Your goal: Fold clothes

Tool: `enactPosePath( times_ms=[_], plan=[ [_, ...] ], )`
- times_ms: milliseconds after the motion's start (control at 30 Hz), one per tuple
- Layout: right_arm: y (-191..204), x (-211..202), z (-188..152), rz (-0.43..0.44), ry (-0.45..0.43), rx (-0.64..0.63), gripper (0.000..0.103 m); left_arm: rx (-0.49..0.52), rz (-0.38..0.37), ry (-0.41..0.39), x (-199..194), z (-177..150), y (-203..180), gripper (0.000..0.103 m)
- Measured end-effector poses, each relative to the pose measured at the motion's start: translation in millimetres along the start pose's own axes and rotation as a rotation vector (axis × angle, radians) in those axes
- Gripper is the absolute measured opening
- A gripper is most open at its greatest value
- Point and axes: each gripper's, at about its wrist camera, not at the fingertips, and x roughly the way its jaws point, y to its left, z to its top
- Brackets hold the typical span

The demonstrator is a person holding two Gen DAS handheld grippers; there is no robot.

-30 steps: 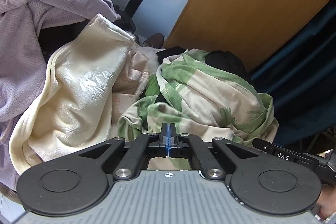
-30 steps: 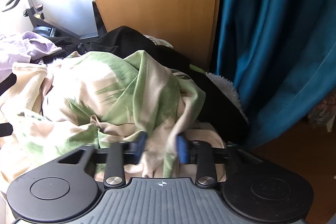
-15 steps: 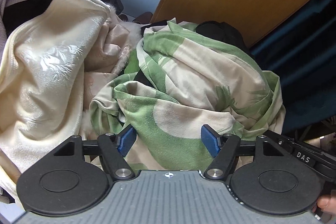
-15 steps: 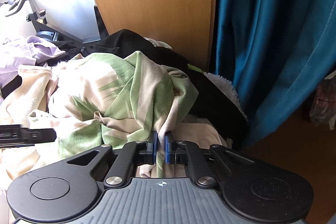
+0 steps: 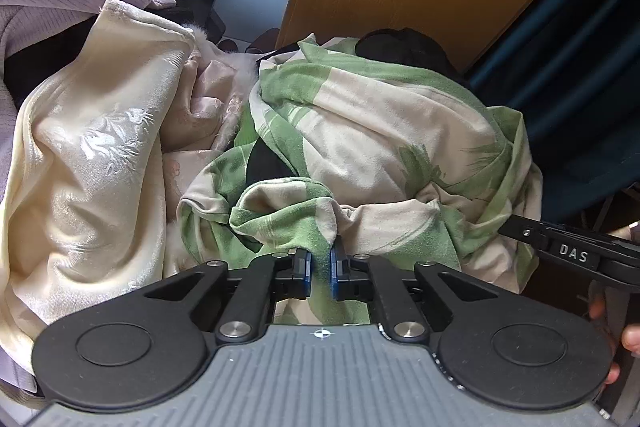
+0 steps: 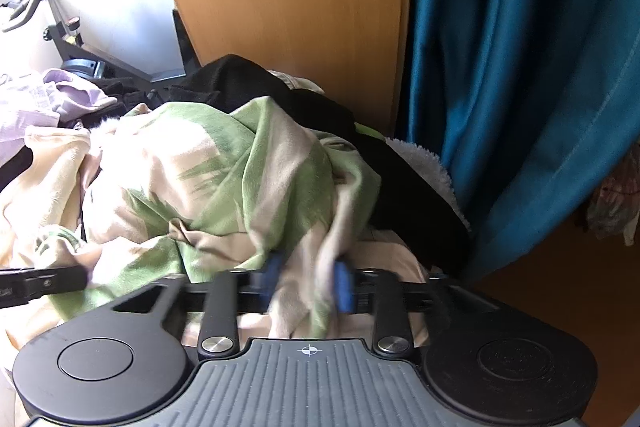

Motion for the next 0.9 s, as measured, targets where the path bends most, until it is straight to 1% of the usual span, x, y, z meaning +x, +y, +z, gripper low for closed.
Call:
enactPosePath(
  times_ms=[67,100,133,167,200,300,400,467,567,633,700,800,900],
  plan=[
    [1.7,3.0,0.2,-0.010,0.001,-0.018,0.044,-0.020,-0.034,-0.033,-13.9,-3.7,4.5,0.008],
    [1.7,5.0,-0.2,-0.012,0.007,-0.022,0.040,-0.026,-0.046,-0.052,-21.1,-5.7,6.7,0.008],
    [1.1,6.8,-0.6,-0.005,0.020,-0.020,0.034,-0.008,-0.030,-0.071,-27.8,-7.8,6.3,0.007],
    [-0.1,7.3,-0.8,0.007,0.028,-0.011,0.011,0.015,-0.009,-0.090,-32.8,-9.7,5.5,0.007],
    [-1.3,4.9,-0.3,0.023,0.023,0.004,0.009,0.037,0.011,-0.108,-37.8,-11.6,4.9,0.007],
    [-0.7,-9.6,4.4,0.076,-0.019,0.025,0.007,-0.016,-0.007,-0.145,-52.7,-10.4,12.0,0.007],
    [4.0,-31.4,16.9,0.138,-0.091,0.021,0.007,-0.061,-0.029,-0.225,-77.1,-2.6,19.3,0.007],
    [5.2,-46.5,28.0,0.209,-0.146,0.042,0.006,-0.072,-0.041,-0.323,-101.4,1.5,23.3,0.007],
    [9.2,-66.8,47.8,0.339,-0.236,0.065,0.006,-0.120,-0.061,-0.500,-139.0,6.0,33.7,0.007],
    [14.7,-77.2,61.4,0.412,-0.269,0.058,0.006,-0.152,-0.035,-0.562,-156.5,10.7,40.0,0.007],
    [27.2,-85.1,71.2,0.462,-0.293,0.035,0.006,-0.185,-0.011,-0.602,-171.1,13.5,48.5,0.007],
    [50.1,-95.3,79.5,0.539,-0.325,-0.003,0.006,-0.221,0.028,-0.659,-194.8,17.4,61.1,0.007],
    [69.4,-99.7,82.7,0.605,-0.331,-0.026,0.006,-0.233,0.059,-0.734,-223.8,20.0,70.5,0.006]
  ],
)
